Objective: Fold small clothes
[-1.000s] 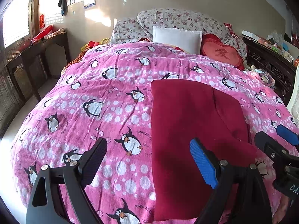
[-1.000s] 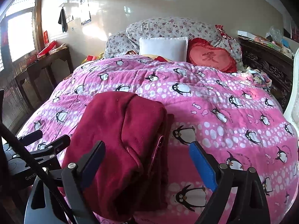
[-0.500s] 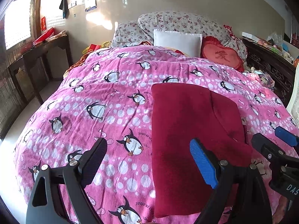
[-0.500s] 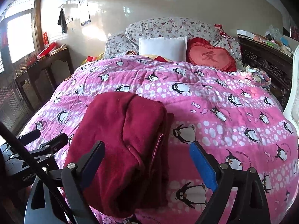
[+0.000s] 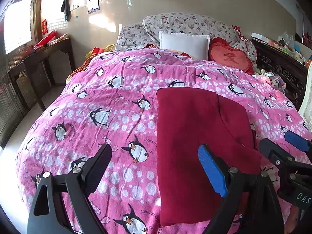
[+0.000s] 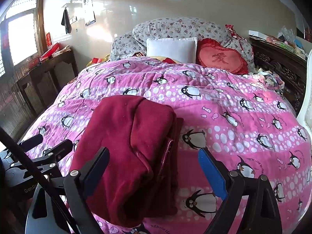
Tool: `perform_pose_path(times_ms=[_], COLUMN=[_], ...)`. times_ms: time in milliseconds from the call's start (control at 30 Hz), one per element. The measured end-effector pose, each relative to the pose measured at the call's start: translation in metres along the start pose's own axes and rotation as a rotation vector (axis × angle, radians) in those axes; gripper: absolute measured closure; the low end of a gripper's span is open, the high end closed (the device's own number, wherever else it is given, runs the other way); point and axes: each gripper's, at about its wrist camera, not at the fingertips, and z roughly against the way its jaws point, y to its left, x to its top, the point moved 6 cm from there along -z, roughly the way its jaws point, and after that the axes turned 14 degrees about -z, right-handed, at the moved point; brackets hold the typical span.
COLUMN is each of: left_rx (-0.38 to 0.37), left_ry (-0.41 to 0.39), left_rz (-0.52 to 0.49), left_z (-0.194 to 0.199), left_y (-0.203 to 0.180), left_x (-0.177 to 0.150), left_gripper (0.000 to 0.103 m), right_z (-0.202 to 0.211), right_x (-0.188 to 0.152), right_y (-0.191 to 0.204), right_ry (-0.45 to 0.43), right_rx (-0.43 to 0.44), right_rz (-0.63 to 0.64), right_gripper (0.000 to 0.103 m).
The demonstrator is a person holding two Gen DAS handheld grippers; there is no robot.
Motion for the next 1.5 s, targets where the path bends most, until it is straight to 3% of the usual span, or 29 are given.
perform_pose_path(times_ms=[1500], left_rx=[-0.013], left_ry=[0.022], left_rz=[-0.012], left_z=[-0.009], left_y=[-0.007], left_x=[-0.004], left_gripper=[0.013], right_z=[-0.011], right_x=[-0.005], right_y=[0.001], right_ry=[0.034], right_rx=[0.001], right_rz=[0.001], right_gripper=[0.008])
